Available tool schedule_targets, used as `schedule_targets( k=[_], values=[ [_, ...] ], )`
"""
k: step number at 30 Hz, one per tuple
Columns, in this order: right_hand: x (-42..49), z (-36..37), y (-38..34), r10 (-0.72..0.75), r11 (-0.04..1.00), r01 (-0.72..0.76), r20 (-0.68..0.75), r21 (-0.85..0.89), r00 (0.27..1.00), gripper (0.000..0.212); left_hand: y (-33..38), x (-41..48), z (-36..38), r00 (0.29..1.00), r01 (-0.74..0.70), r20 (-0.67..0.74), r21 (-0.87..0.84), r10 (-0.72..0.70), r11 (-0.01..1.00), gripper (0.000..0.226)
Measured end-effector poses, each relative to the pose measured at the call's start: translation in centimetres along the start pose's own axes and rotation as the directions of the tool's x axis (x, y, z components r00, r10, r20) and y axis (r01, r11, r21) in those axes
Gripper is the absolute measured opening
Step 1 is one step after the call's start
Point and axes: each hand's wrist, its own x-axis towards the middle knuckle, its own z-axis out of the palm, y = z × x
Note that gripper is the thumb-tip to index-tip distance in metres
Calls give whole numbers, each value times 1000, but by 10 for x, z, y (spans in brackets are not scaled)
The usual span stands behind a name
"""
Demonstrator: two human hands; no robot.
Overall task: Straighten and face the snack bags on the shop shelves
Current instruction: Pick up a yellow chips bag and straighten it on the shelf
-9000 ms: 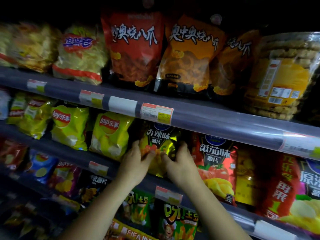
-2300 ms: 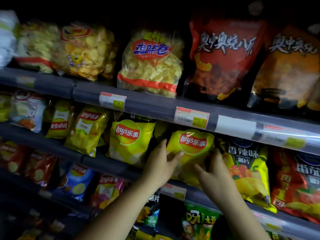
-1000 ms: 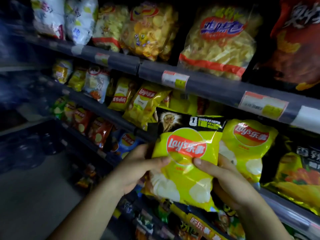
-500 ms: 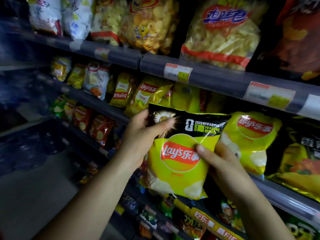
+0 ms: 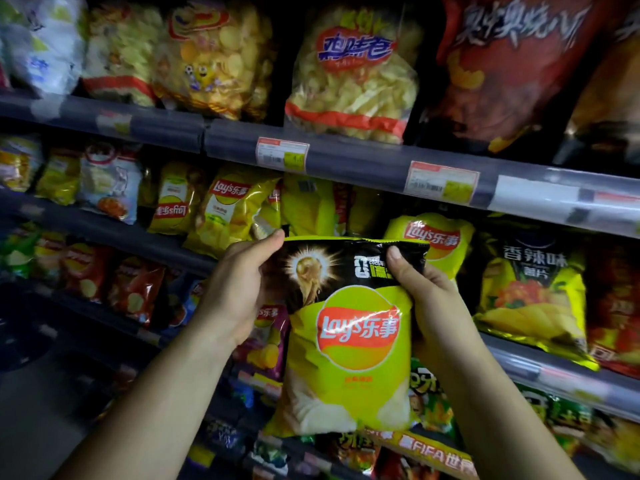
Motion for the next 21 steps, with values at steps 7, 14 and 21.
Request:
schedule_targets(
  k=[7, 14, 21],
  values=[
    [-13, -18, 10, 143, 965, -91, 206, -245, 968, 81, -4, 12, 4, 988, 34, -147, -53, -42, 998, 55],
    [-7, -34, 22, 154, 915, -82, 154, -395, 976, 50, 3, 20, -15, 974, -55, -209, 151, 86, 987, 53],
    [66, -4, 14, -58, 896, 4, -107, -443, 993, 40, -33, 3, -4, 999, -39, 22, 547, 33, 836, 62]
  ],
)
